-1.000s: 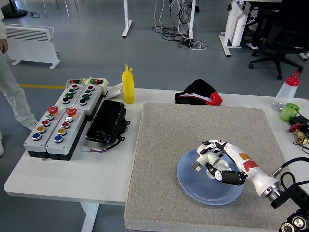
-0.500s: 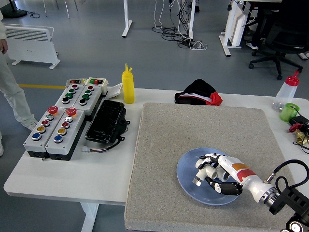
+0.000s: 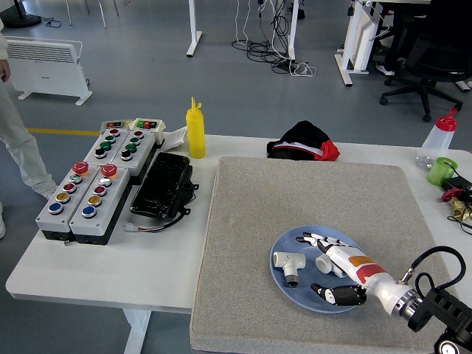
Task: Pick pipe place plate twice
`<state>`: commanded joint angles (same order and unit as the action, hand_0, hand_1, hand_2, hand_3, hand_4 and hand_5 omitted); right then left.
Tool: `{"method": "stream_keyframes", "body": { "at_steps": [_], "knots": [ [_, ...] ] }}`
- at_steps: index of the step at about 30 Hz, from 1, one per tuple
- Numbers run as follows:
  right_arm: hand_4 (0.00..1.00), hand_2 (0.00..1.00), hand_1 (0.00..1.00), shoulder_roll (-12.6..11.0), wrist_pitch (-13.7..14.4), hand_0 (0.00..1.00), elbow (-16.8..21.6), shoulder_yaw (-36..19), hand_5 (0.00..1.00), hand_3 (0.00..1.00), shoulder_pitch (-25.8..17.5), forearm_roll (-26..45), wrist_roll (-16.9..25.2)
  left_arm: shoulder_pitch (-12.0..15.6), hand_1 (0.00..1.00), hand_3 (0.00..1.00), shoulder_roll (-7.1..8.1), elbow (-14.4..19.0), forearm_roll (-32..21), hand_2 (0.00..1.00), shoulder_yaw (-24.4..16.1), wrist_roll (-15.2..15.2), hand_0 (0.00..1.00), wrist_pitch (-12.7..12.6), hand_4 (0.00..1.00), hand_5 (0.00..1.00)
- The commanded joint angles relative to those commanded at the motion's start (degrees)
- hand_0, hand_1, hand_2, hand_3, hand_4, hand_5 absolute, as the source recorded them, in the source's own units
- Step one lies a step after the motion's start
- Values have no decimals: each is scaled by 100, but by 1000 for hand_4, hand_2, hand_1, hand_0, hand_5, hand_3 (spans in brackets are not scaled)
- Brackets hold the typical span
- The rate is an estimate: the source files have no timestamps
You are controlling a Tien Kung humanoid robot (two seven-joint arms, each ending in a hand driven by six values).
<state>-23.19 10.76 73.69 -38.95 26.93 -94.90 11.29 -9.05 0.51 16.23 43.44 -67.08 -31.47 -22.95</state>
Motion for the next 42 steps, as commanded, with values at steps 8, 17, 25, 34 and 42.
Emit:
{"method": "stream_keyframes", "body": {
  "at_steps": [8, 17, 25, 34, 42],
  "knots": [
    [799, 998, 909, 8, 145, 998, 30, -153, 208, 963, -43, 133, 14, 20, 567, 585, -3, 1, 16, 598, -8, -8, 586, 2, 474, 998],
    [785, 998, 902, 9, 264, 998, 148, -707, 216, 955, -177, 527, 156, 10, 567, 585, 6, -11, -26, 597, 14, 25, 586, 16, 473, 998],
    [778, 998, 899, -63, 168, 998, 73, -1484, 222, 946, -267, 1718, 212, -7, 567, 585, 4, -8, 8, 597, -5, 1, 586, 26, 473, 998],
    [689, 989, 886, -129, -251, 952, 231, -2502, 310, 934, -517, 3834, 227, -6, 567, 585, -8, -6, 9, 597, -13, -11, 586, 18, 473, 998],
    [613, 960, 849, -117, -393, 913, 9, -3353, 420, 902, -716, 5770, 10, 8, 567, 586, -21, -3, 29, 597, -23, -31, 586, 18, 474, 998]
  ]
}}
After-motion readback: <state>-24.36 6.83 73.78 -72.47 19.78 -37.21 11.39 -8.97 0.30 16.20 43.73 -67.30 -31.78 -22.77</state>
